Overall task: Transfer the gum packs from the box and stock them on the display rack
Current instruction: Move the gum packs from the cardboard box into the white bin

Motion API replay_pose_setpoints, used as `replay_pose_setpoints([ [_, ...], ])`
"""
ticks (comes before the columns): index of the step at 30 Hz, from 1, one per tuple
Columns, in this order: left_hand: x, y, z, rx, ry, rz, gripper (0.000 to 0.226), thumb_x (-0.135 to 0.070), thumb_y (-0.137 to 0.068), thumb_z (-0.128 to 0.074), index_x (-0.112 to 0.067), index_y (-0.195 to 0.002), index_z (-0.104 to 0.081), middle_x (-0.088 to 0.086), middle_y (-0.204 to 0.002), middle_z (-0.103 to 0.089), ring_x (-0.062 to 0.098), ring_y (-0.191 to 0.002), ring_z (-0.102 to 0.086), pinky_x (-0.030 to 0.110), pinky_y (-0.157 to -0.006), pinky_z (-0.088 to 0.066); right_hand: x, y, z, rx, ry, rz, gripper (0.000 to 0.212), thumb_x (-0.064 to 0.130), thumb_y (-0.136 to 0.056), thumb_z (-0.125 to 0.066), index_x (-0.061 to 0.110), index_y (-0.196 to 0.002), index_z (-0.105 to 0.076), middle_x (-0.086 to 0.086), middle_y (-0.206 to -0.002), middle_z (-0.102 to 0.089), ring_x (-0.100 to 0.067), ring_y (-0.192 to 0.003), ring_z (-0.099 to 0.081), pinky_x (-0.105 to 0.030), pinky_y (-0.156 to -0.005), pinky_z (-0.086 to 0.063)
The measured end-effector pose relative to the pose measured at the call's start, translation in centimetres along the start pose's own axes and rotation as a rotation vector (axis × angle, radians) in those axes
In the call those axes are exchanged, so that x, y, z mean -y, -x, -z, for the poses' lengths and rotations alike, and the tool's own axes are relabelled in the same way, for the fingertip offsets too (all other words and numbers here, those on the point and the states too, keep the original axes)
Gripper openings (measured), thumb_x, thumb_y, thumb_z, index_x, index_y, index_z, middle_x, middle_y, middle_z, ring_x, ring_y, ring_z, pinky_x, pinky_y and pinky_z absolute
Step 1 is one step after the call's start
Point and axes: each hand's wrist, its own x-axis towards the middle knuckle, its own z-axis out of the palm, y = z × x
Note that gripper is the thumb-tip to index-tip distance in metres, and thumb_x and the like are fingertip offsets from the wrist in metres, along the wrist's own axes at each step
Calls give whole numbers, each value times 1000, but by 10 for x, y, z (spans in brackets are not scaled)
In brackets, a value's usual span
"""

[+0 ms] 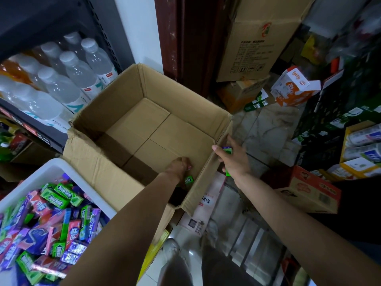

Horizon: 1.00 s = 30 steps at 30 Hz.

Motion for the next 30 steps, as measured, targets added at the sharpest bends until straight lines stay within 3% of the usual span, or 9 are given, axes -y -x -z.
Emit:
replay_pose_setpoints([
  [3, -6, 1, 8, -38, -45, 1, 39, -11, -98, -36, 8, -130, -45, 27, -137, -46, 40, -124, -47, 12, -51, -39, 0, 0, 0, -9, 11, -7, 67, 35, -83, -67, 28, -143, -37, -11, -130, -51, -18, -90, -66, -15, -48, -48],
  [5, -7, -5, 17, -66, -198, -85, 34, -12, -98, -40, 4, -126, -51, 25, -134, -49, 38, -122, -49, 22, -68, -44, 1, 1, 1, -10, 10, -11, 67, 34, -84, -66, 29, -144, -36, -10, -131, -48, -22, -98, -64, -16, -53, -49],
  [8, 0, -7, 31, -99, -694, -170, 35, -13, -93, -52, -12, -128, -50, 13, -134, -48, 31, -125, -44, 35, -98, -40, 2, 1, 0, 1, -13, -15, 66, 32, -85, -66, 29, -143, -36, -11, -131, -50, -19, -94, -63, -10, -46, -45],
  [11, -2, -3, 32, -170, -732, -128, 31, -9, -94, -46, -11, -125, -49, 13, -132, -48, 29, -125, -43, 38, -98, -39, 2, 0, 0, 6, 6, 11, 62, 29, -85, -66, 26, -141, -40, -12, -127, -54, -22, -100, -62, -6, -47, -44],
  [16, -19, 4, 37, -164, -336, -173, 30, -12, -91, -59, -2, -119, -59, 17, -116, -62, 28, -106, -58, 27, -83, -40, 2, 2, -1, -23, 63, -2, 68, 39, -80, -68, 29, -141, -40, -9, -133, -51, -28, -110, -60, -20, -55, -56],
  [19, -36, 19, 38, -83, -7, -189, 29, -14, -87, -66, 0, -112, -61, 8, -79, -62, 20, -72, -54, 23, -60, -41, 12, 11, -2, -131, 98, 22, 61, 38, -77, -73, 19, -130, -49, -10, -126, -55, -27, -107, -60, -43, -77, -57],
  [22, -50, 40, 46, -27, 303, -220, 13, -16, -88, -65, -6, -96, -63, 3, -69, -55, 15, -63, -51, 29, -68, -47, 28, 27, -2, -142, 2, 65, 30, 25, -82, -70, 16, -106, -54, -6, -94, -63, -12, -71, -62, -25, -52, -53],
  [25, -60, 71, 62, 35, 560, -205, 11, -19, -90, -63, -9, -90, -59, 6, -80, -60, 16, -72, -59, 31, -76, -53, 48, 48, -6, -45, -137, 52, 26, 17, -88, -64, 11, -112, -54, 0, -80, -61, -4, -57, -57, -16, -40, -44],
  [30, -48, 124, 96, 146, 754, -165, 12, -16, -94, -54, -4, -95, -59, 10, -84, -66, 17, -74, -64, 28, -73, -57, 81, 91, -21, 205, -632, -196, 29, -2, -94, -45, 5, -121, -47, -14, -98, -62, -25, -92, -63, -32, -74, -53],
])
